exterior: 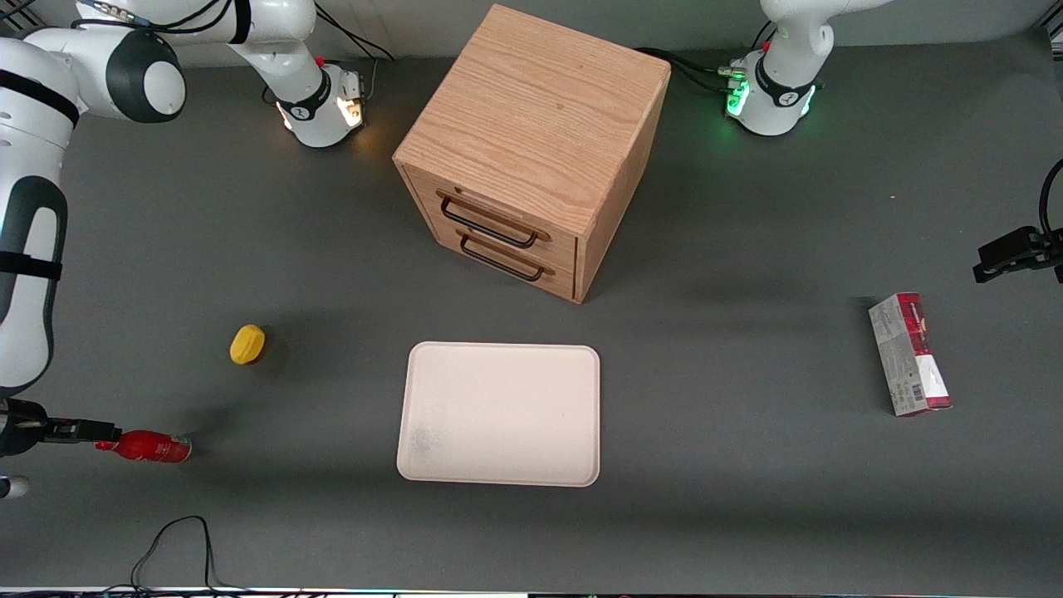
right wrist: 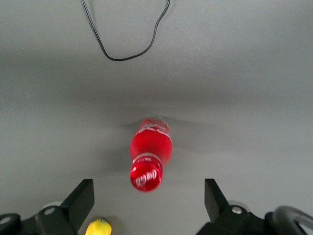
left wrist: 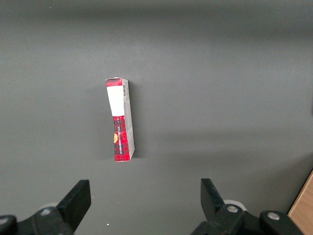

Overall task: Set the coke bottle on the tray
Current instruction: 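Move the open right gripper over the red Coca-Cola bottle's neck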

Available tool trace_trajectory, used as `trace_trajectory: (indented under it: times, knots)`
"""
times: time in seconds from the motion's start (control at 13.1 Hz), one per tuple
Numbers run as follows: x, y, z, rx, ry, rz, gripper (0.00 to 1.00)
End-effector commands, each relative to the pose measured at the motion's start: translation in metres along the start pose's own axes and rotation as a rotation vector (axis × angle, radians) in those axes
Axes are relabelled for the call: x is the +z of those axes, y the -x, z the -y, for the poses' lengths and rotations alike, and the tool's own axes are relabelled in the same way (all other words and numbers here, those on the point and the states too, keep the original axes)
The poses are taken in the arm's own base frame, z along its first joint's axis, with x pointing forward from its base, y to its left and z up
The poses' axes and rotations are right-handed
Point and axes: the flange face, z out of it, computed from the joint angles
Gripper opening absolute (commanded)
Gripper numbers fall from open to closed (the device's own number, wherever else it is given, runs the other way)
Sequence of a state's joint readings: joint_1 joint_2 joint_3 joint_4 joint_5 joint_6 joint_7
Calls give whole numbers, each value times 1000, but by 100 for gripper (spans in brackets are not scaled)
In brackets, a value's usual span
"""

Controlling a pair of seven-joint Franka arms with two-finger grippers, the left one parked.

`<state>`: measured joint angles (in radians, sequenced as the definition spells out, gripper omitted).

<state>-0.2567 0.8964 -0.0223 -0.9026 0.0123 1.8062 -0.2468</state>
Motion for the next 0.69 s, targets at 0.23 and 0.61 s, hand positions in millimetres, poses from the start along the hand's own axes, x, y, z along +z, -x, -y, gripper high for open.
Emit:
trace_trajectory:
  times: [0.23,0.61]
  knots:
    - [13,-9,4,18,-9,-37,100]
    - [19,-9,4,16,-7,-37,96]
